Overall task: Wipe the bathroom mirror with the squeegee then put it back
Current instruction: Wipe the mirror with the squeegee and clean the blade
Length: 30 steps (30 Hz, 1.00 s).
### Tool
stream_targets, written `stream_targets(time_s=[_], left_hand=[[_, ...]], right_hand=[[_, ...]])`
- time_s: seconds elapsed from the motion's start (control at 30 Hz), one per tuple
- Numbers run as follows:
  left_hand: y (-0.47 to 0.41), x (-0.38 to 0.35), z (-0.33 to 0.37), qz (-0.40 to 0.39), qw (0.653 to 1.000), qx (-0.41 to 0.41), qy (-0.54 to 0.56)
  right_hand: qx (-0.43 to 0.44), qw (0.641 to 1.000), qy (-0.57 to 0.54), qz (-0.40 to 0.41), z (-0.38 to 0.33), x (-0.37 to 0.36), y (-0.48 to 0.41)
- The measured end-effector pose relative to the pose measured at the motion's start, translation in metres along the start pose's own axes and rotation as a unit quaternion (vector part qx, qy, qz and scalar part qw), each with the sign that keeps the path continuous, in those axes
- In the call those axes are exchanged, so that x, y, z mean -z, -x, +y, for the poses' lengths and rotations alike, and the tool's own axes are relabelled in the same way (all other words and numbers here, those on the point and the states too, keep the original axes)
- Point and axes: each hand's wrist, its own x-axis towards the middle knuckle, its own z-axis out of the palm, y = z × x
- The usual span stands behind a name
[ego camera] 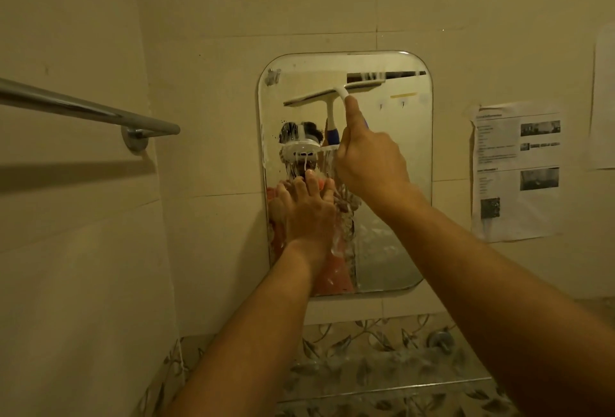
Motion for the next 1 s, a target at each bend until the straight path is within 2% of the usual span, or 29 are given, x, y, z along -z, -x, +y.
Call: stream_targets(time_s=[0.17,0.27,0.47,0.57,0.67,0.73,0.8,1.0], left_hand=[[0.006,-0.001,-0.003,0.069,0.997,-0.015,0.035],[0.006,0.009,-0.002,0.028,0.999,-0.007,0.028],[0.008,0.007,0.0,0.003,0.999,0.006,0.041],[0.001,0.003,0.002,-0.026,0.997,0.016,0.074],[0.006,0.039,0.0,-0.096,0.993,0.047,0.054],[0.009,0.048,-0.001,-0.066,0.996,0.042,0.047],[0.01,0.045,0.0,-0.105,0.994,0.01,0.004],[0.012,0.05,-0.006,-0.105,0.994,-0.005,0.015]], right_hand=[[-0.025,0.999,-0.041,-0.019,-0.004,-0.014,0.033],[-0.038,0.998,-0.046,-0.023,-0.005,-0.021,0.049],[-0.03,0.996,-0.071,-0.039,-0.009,-0.018,0.056],[-0.013,0.996,-0.083,-0.011,-0.023,-0.01,0.041],[-0.016,0.993,-0.12,0.018,-0.041,-0.006,0.013],[-0.024,0.99,-0.138,0.031,-0.052,-0.005,-0.005],[-0.024,0.989,-0.14,0.046,-0.061,-0.006,-0.02],[-0.021,0.992,-0.112,0.056,-0.075,-0.015,-0.046]])
